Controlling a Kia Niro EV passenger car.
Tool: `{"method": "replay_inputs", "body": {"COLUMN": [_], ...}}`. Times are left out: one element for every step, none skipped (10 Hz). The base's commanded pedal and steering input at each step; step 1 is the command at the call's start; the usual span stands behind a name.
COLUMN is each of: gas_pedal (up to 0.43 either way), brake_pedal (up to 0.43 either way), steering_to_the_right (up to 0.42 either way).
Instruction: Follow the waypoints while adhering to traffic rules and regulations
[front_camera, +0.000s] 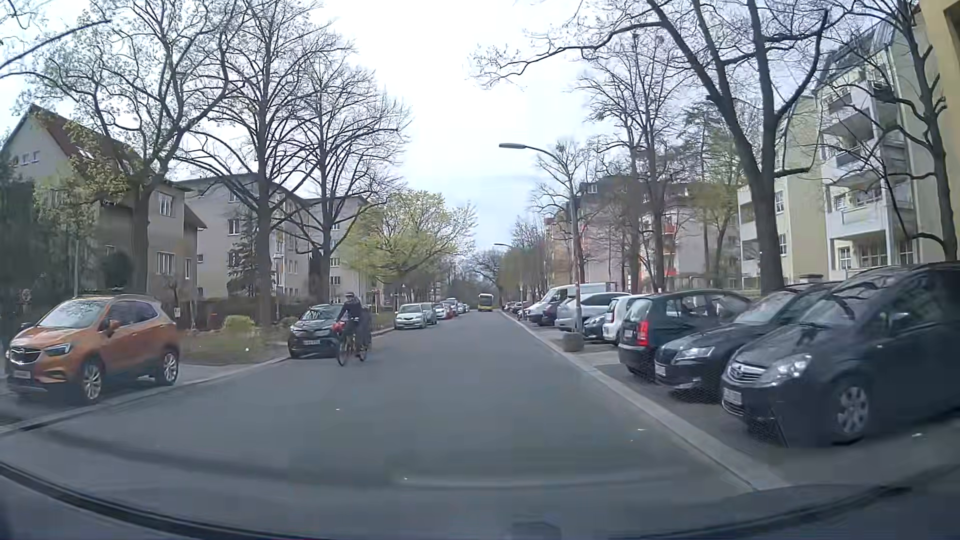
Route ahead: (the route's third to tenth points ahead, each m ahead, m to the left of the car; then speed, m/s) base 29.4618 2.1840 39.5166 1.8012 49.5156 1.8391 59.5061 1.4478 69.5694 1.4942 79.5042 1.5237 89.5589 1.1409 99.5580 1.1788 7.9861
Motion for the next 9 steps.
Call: {"method": "replay_inputs", "body": {"gas_pedal": [0.02, 0.02, 0.02, 0.02, 0.02, 0.02, 0.0, 0.0, 0.0], "brake_pedal": [0.0, 0.0, 0.0, 0.0, 0.0, 0.0, 0.0, 0.0, 0.0], "steering_to_the_right": [-0.009, -0.005, 0.002, 0.009, 0.011, 0.011, 0.011, 0.012, 0.012]}}
